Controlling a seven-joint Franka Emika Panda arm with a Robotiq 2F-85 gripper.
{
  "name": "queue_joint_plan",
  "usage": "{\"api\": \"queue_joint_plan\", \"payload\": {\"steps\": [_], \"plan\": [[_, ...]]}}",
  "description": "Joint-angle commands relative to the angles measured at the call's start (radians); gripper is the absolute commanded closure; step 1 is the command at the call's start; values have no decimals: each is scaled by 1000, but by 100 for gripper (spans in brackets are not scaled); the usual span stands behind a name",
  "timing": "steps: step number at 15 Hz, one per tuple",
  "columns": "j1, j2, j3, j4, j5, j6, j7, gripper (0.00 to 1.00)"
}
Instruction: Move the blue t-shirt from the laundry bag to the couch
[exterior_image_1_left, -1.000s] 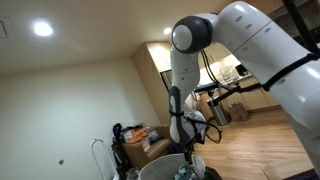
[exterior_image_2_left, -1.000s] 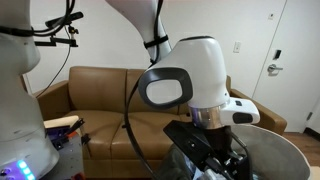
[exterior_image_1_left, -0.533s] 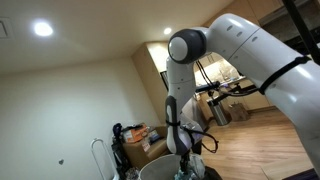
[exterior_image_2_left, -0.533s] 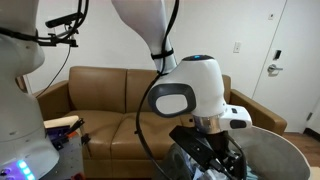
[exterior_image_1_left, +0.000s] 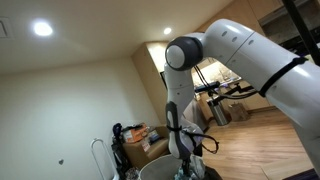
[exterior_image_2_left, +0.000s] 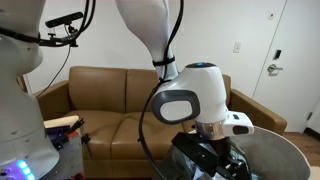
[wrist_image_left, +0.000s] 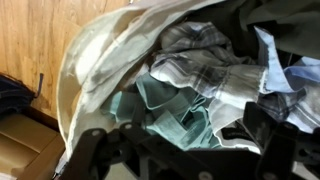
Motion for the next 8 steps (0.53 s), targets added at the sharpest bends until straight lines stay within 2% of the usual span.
{"api": "queue_joint_plan", "payload": {"steps": [1,3,6,8], "plan": [[45,108,-85,81,-178,39,132,0],[102,160,-166,121,-253,74,195,0],[164,222,-246,169,-303,127,240,0],[175,250,-255,187,-310,156,250,0]]}}
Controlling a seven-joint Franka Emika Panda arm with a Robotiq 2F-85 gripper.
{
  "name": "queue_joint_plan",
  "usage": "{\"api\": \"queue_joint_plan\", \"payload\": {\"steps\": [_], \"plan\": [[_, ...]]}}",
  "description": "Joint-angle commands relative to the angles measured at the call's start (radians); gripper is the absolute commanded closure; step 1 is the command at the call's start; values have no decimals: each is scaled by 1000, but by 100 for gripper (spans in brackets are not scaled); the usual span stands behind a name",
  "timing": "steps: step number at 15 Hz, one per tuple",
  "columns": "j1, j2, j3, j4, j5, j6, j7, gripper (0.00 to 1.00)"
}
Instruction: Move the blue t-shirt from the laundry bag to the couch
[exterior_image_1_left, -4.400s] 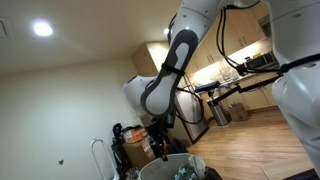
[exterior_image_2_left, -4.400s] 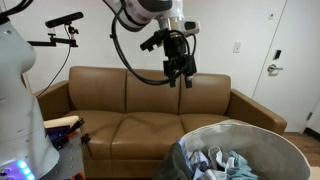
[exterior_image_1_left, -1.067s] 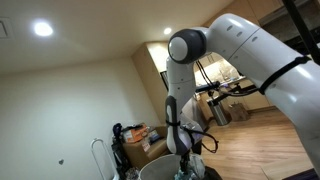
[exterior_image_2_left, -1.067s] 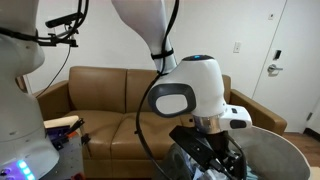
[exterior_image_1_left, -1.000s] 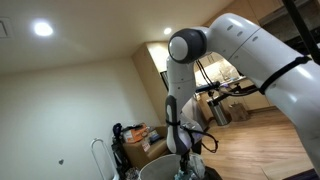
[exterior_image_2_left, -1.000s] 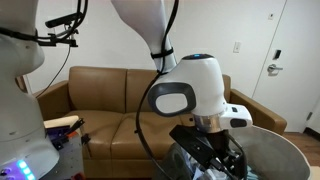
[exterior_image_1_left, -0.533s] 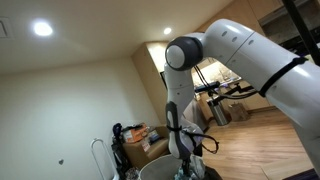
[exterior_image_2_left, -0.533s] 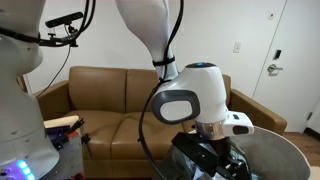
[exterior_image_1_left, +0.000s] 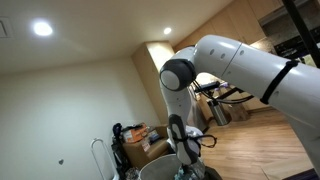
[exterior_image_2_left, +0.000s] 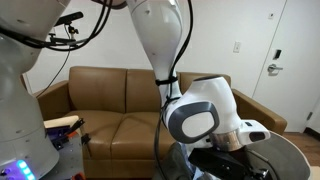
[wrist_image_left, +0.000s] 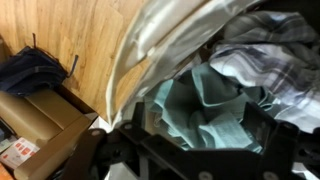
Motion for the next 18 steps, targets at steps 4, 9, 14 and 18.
{"api": "queue_joint_plan", "payload": {"steps": [4,9,14,18], "plan": [[13,96,10,59,-61,77,26,0],[21,154,11,87,-88,66,24,28],[21,177,13,101,-100,69,21,61],[7,169,31,101,-112,51,20,87]]}}
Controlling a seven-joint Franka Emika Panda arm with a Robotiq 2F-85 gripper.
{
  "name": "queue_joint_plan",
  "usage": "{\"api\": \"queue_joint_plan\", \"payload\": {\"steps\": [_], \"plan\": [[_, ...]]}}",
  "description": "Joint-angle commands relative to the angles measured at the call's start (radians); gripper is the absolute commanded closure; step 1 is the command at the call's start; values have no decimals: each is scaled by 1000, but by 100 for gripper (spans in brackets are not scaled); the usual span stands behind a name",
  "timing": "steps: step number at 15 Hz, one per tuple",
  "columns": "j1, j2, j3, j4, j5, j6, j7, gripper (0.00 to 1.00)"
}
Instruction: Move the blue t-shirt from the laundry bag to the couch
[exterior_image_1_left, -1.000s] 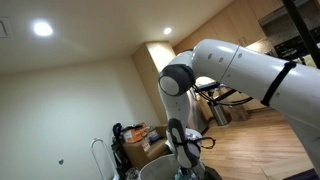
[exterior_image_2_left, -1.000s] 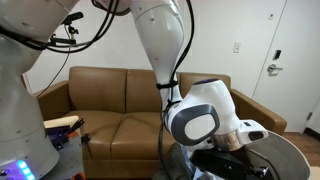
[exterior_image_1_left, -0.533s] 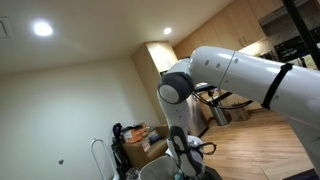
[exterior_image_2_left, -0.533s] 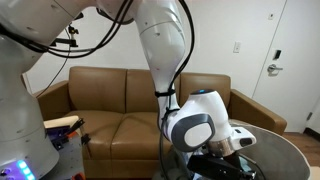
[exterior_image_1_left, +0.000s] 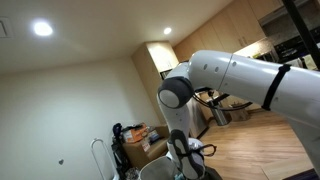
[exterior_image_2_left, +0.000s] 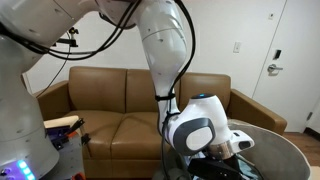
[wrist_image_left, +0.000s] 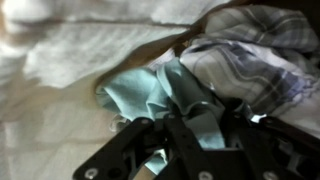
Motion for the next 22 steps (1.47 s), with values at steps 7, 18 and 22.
{"api": "queue_joint_plan", "payload": {"steps": [7,18,22], "plan": [[-174,-158,236,-27,-73,-162,-23,93],[-129,-392,280,53,-46,-389,-2,91],[-165,-402,348,75,16,-417,-63,92]]}}
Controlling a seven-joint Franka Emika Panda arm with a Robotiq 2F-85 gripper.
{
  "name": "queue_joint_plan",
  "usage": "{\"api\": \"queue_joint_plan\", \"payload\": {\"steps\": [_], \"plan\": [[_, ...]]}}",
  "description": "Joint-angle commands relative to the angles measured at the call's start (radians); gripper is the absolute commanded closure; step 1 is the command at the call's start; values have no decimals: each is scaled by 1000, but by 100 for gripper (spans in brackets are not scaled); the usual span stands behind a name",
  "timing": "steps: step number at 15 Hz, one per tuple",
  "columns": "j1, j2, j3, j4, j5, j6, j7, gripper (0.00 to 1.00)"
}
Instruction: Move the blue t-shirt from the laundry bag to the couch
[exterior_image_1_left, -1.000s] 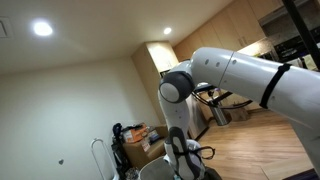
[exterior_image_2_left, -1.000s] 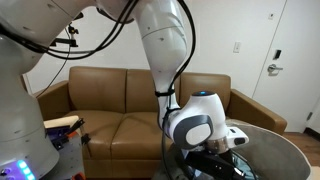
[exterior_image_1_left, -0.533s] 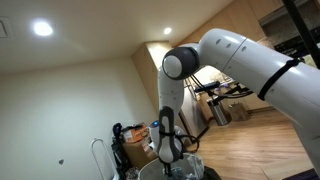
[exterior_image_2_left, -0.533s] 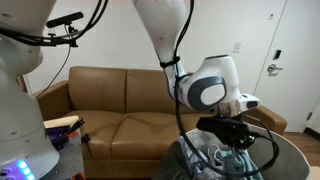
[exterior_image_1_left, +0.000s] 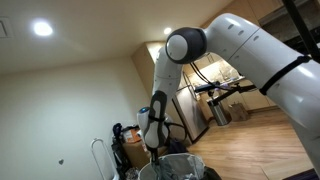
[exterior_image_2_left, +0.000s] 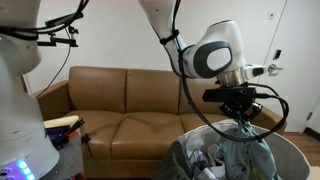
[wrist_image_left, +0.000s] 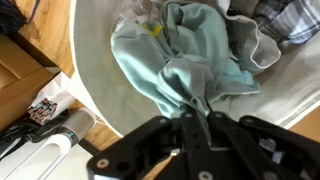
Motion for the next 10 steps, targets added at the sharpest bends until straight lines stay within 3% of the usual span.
{"api": "queue_joint_plan", "payload": {"steps": [1,5,10], "plan": [[-33,15,78,51,55,-22,-71,93],[12,8,137,213,48,-155,-106,93],[161,58,108,539,-44,-450,-42,93]]}}
